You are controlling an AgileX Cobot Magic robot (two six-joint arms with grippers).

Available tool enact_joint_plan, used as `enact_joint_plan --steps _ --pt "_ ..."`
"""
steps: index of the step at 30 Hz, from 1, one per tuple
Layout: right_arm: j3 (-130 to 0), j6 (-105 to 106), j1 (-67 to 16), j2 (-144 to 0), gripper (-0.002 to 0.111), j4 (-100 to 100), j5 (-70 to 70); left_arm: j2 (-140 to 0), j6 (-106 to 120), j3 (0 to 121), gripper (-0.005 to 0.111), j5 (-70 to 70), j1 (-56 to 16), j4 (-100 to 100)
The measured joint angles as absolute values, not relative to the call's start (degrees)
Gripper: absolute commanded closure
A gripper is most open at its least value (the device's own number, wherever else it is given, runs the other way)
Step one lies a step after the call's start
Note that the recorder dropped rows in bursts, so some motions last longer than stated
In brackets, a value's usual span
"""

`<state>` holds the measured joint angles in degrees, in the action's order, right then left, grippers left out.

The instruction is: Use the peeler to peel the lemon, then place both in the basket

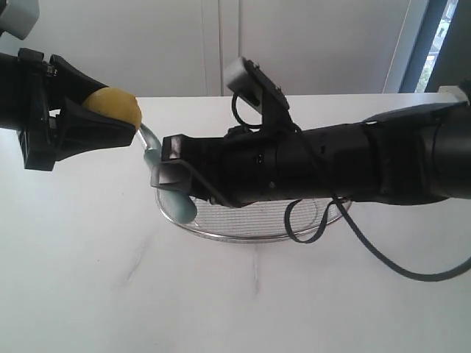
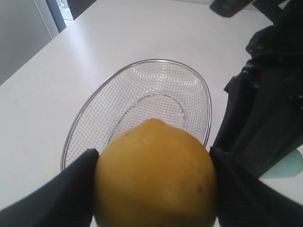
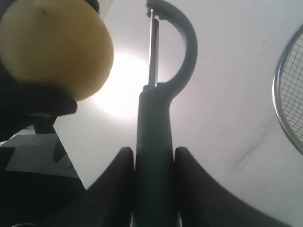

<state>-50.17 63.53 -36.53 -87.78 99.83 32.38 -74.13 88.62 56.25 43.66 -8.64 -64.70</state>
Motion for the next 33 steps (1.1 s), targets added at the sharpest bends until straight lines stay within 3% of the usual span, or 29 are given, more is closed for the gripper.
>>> enact_joint_plan --steps 33 --pt "-50.2 63.5 -36.5 -73.4 0.108 98.7 29.1 -74.1 88.6 56.3 0.107 43.7 -8.6 -64.7"
